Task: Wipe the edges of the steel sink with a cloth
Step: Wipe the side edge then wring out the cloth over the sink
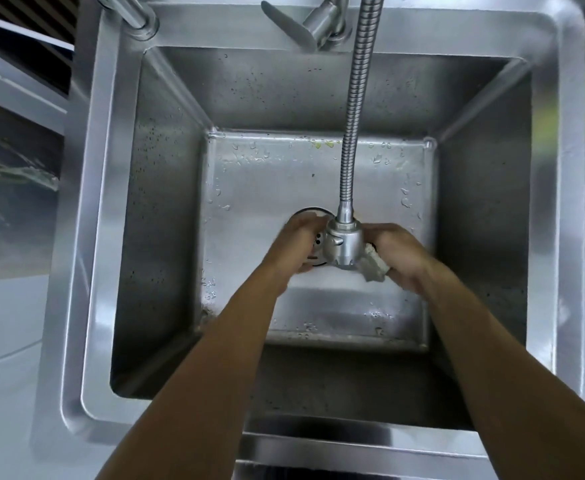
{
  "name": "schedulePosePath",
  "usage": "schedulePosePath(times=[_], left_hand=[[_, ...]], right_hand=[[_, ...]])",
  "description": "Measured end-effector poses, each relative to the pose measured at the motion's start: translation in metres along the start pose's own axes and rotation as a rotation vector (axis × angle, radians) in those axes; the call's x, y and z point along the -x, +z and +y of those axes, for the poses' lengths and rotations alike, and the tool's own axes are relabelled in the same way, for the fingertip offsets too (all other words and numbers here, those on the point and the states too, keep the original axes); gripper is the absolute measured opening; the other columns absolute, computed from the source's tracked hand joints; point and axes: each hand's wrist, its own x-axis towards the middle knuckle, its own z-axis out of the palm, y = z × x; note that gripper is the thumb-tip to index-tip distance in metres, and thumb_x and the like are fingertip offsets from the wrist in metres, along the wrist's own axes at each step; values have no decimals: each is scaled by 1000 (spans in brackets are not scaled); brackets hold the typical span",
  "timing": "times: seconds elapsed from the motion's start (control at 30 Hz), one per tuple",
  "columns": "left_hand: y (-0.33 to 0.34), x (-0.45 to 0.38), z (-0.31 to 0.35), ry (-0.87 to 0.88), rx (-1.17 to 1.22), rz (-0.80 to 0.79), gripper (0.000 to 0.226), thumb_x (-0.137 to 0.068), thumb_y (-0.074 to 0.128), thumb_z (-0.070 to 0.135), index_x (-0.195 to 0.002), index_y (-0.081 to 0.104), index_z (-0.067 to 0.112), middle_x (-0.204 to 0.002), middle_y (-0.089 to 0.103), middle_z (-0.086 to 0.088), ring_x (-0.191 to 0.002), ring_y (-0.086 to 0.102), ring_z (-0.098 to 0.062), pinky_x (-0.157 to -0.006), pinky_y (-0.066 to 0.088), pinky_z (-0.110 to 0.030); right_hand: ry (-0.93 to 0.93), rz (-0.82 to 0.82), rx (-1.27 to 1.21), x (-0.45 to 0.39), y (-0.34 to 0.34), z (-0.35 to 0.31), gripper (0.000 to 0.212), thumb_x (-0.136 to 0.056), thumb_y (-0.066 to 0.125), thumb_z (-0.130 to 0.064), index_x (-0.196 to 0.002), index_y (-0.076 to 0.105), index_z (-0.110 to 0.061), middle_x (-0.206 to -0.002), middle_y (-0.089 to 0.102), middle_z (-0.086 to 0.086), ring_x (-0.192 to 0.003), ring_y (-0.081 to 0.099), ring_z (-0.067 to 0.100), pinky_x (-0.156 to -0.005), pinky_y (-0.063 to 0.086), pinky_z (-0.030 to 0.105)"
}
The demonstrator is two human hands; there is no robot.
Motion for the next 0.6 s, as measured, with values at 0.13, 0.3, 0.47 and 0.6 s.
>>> schedulePosePath(times=[0.13, 0.3, 0.47, 0.6], left_hand=[[5, 11, -27, -180, 29, -244, 30, -102, 57, 43, -125, 66, 25, -110, 78, 0, -104, 74, -22, -99, 58, -45], [-14, 12, -46, -111, -119, -105, 27, -90, 77, 42, -112, 73, 26, -107, 79, 1, -97, 76, -18, -95, 61, -43], [-21, 15, -44, -83, 14, -62, 29, -93, 76, 29, -117, 69, 16, -107, 79, -4, -93, 76, -20, -80, 64, -39], [-14, 21, -42, -79, 88, -145, 28, -92, 65, 0, -114, 61, 17, -102, 73, -9, -87, 72, -23, -64, 60, -32]], right_hand=[[263, -133, -366, 1, 14, 31, 41, -101, 46, -28, -118, 73, -4, -125, 71, 24, -119, 66, 39, -112, 47, 51], [209, -303, -595, 16, 19, 40, 47, -102, 42, -41, -120, 75, -12, -128, 70, 18, -109, 72, 31, -93, 56, 44], [102, -166, -293, 18, 19, 51, 28, -97, 66, -14, -125, 68, -10, -120, 75, 17, -105, 74, 30, -87, 60, 41], [-49, 132, -37, 27, 27, 43, 21, -93, 74, -34, -96, 78, -13, -86, 80, -1, -75, 74, 11, -63, 55, 21]])
